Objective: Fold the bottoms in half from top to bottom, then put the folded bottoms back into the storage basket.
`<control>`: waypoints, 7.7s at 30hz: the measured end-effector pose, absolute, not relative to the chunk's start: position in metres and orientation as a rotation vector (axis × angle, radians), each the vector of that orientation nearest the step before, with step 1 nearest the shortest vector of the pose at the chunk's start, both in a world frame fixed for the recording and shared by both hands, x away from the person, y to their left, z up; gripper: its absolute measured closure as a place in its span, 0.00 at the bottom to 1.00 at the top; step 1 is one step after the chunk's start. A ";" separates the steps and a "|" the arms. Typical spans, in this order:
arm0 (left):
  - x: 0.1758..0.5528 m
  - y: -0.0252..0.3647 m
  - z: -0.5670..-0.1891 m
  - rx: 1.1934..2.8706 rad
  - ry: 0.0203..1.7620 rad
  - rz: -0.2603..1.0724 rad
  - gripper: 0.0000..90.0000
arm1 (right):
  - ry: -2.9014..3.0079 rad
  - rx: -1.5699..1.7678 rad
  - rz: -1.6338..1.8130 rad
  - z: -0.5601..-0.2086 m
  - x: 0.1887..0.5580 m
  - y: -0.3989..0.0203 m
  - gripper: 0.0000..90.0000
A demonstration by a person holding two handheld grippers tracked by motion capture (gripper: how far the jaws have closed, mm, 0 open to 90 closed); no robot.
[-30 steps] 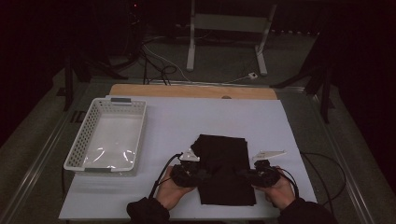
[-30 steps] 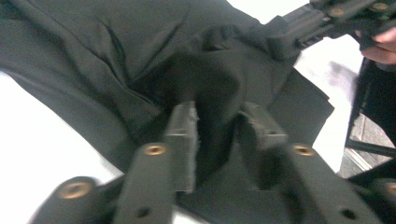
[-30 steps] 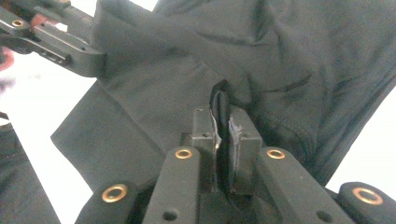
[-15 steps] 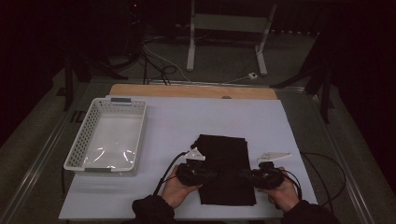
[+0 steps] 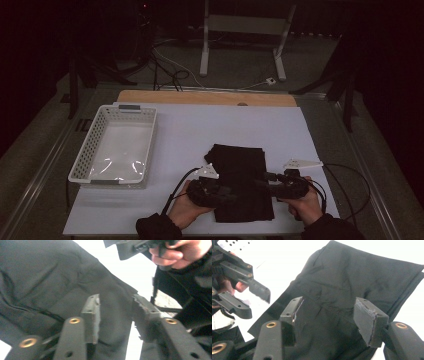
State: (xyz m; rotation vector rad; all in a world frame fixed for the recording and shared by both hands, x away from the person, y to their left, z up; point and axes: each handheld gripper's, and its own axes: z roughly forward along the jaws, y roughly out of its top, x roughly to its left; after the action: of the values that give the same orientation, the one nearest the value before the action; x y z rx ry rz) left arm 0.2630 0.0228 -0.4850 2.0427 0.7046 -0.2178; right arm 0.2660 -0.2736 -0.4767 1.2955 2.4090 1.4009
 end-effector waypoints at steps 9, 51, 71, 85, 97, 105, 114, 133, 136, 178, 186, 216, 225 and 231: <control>0.279 0.024 -0.481 1.989 0.797 -0.122 0.36 | 2.375 1.287 1.377 -0.477 0.267 -0.273 0.37; 0.372 0.030 -0.477 1.914 0.953 0.174 0.02 | 2.258 1.298 1.193 -0.486 0.264 -0.275 0.32; 0.397 0.027 -0.512 2.002 1.090 0.114 0.10 | 2.371 1.263 1.026 -0.503 0.261 -0.262 0.45; 0.402 0.024 -0.522 2.044 1.112 -0.114 0.45 | 2.423 1.278 0.984 -0.507 0.261 -0.261 0.47; 0.395 0.023 -0.513 2.047 1.104 -0.164 0.89 | 2.408 1.315 0.948 -0.506 0.257 -0.261 0.36; 0.386 0.034 -0.506 2.035 1.118 -0.129 0.89 | 2.418 1.330 0.888 -0.510 0.258 -0.257 0.33; 0.379 0.044 -0.505 2.018 1.122 -0.131 0.89 | 2.436 1.365 0.878 -0.512 0.258 -0.258 0.36; 0.377 0.039 -0.504 2.021 1.126 -0.134 0.88 | 2.502 1.514 0.934 -0.508 0.251 -0.253 0.54; 0.376 0.039 -0.504 2.020 1.128 -0.133 0.88 | 2.540 1.528 0.974 -0.508 0.250 -0.253 0.60; 0.383 0.036 -0.457 1.978 1.077 -0.078 0.89 | 2.524 1.307 1.291 -0.474 0.259 -0.229 0.88; 0.388 0.039 -0.442 1.971 1.076 -0.050 0.89 | 2.499 1.279 1.328 -0.462 0.267 -0.223 0.88; 0.399 0.053 -0.398 1.934 1.079 0.031 0.89 | 2.414 1.248 1.468 -0.424 0.304 -0.183 0.88; 0.401 0.056 -0.390 1.926 1.080 0.044 0.89 | 2.402 1.249 1.485 -0.418 0.312 -0.173 0.88; 0.403 0.062 -0.382 1.913 1.083 0.053 0.89 | 2.392 1.226 1.508 -0.408 0.318 -0.162 0.88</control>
State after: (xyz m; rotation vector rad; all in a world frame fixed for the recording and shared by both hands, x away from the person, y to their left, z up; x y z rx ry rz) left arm 0.4034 0.0616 -0.3825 1.9128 1.0827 0.0535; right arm 0.3178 -0.1624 -0.4084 1.2256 2.3922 1.5076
